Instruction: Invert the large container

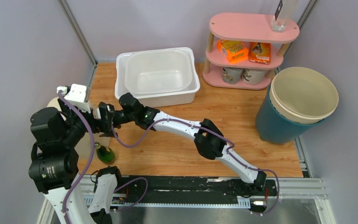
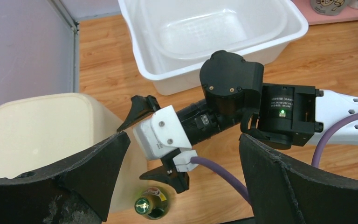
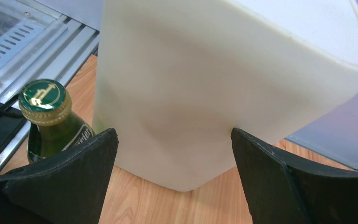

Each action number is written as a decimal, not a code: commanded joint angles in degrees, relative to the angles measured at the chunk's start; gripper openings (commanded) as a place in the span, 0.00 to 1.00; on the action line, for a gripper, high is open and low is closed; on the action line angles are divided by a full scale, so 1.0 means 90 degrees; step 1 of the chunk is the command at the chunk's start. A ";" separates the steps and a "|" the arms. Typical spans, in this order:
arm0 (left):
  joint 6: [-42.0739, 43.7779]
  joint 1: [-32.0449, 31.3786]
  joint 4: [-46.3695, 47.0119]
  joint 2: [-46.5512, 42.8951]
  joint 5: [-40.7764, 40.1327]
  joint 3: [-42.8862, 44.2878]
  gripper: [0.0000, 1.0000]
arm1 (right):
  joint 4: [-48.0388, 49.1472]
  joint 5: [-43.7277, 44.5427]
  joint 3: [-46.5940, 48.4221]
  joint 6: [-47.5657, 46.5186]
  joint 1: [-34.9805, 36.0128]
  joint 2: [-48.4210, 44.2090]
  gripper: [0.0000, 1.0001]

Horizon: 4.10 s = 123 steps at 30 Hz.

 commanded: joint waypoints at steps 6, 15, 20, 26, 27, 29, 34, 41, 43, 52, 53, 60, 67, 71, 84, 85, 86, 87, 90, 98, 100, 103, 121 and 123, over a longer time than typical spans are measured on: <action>-0.0371 0.0068 0.0289 -0.0035 0.0551 0.0225 1.00 | 0.0627 0.0780 -0.0277 0.0081 0.0008 -0.0583 1.00; -0.0629 0.0067 0.1426 -0.0122 0.2231 0.0340 1.00 | -0.1926 0.2781 -0.2784 -0.1047 -0.0718 -0.4135 1.00; -0.1785 0.0067 0.2403 -0.0007 0.3368 -0.0202 1.00 | -0.3996 0.4901 -0.3216 -0.0918 -0.1220 -0.5992 0.98; -0.2973 0.0049 0.4065 0.0307 0.4234 -0.0998 1.00 | -0.5212 0.7494 -0.3514 -0.0629 -0.2139 -0.7344 0.94; -0.2954 -0.0010 0.4125 0.0419 0.4203 -0.1113 1.00 | -0.5471 0.7574 -0.3475 -0.0516 -0.2549 -0.7429 0.93; -0.2827 -0.0259 0.4177 0.0601 0.3971 -0.1176 1.00 | -0.6010 0.7518 -0.3316 -0.0280 -0.3386 -0.7503 0.90; -0.2531 -0.1837 0.4181 0.1031 0.2887 -0.1239 1.00 | -0.6930 0.7008 -0.3439 -0.0207 -0.4636 -0.7726 0.86; -0.3030 -0.3201 0.4471 0.1728 0.2296 -0.1729 0.98 | -0.7132 0.6725 -0.3520 -0.0132 -0.5483 -0.7452 0.77; -0.3171 -0.3262 0.4664 0.1768 0.2247 -0.1898 0.98 | -0.7162 0.6823 -0.3451 -0.0123 -0.5630 -0.7355 0.76; -0.3687 -0.3740 0.5022 0.2218 0.1857 -0.2116 0.98 | -0.7599 0.6892 -0.3849 0.0527 -0.5897 -0.7601 0.72; -0.3760 -0.3785 0.5121 0.2274 0.1833 -0.2112 0.97 | -0.7609 0.6897 -0.3931 0.0530 -0.5896 -0.7667 0.72; -0.3962 -0.4228 0.5278 0.3122 0.1775 -0.1735 0.97 | -0.7619 0.6759 -0.4324 0.0577 -0.6170 -0.7820 0.63; -0.3975 -0.4600 0.5366 0.3856 0.1780 -0.1435 0.96 | -0.7813 0.6338 -0.3922 0.0671 -0.6236 -0.7809 0.35; -0.4040 -0.4747 0.5489 0.4075 0.1787 -0.1330 0.96 | -0.8057 0.5986 -0.3376 0.0717 -0.6240 -0.7843 0.09; -0.5348 -0.5841 0.7163 0.5281 0.2589 -0.0794 1.00 | -0.8826 0.3606 -0.2197 0.0735 -0.6219 -0.8097 0.00; -0.5440 -0.5904 0.7324 0.5373 0.2600 -0.0701 1.00 | -0.8818 0.3539 -0.2233 0.0734 -0.6218 -0.8165 0.00; -0.5685 -0.6006 0.7424 0.5582 0.2600 -0.0638 1.00 | -0.8816 0.3459 -0.2265 0.0734 -0.6217 -0.8220 0.00; -0.5828 -0.6050 0.7670 0.5699 0.2600 -0.0513 1.00 | -0.8809 0.3373 -0.2298 0.0736 -0.6212 -0.8256 0.00; -0.6448 -0.6232 0.8249 0.6153 0.2478 -0.0286 1.00 | -0.8696 0.3103 -0.2418 0.0787 -0.6196 -0.8347 0.00; -0.6873 -0.6529 0.8616 0.7142 0.2388 0.0840 1.00 | -0.8566 0.2765 -0.2522 0.0906 -0.6041 -0.8242 0.00; -0.6901 -0.6591 0.8547 0.7335 0.2339 0.1091 1.00 | -0.8510 0.2770 -0.2573 0.0941 -0.6005 -0.8238 0.00; -0.6885 -0.6660 0.8243 0.7569 0.2037 0.1304 1.00 | -0.8354 0.2725 -0.2738 0.1036 -0.5931 -0.8273 0.00; -0.6191 -0.6753 0.6283 0.7779 0.0474 0.1014 0.95 | -0.8015 0.3048 -0.2129 0.1024 -0.5392 -0.7991 0.00; -0.6211 -0.6770 0.6202 0.7769 0.0391 0.0815 0.95 | -0.7968 0.3048 -0.1821 0.1038 -0.5389 -0.7892 0.00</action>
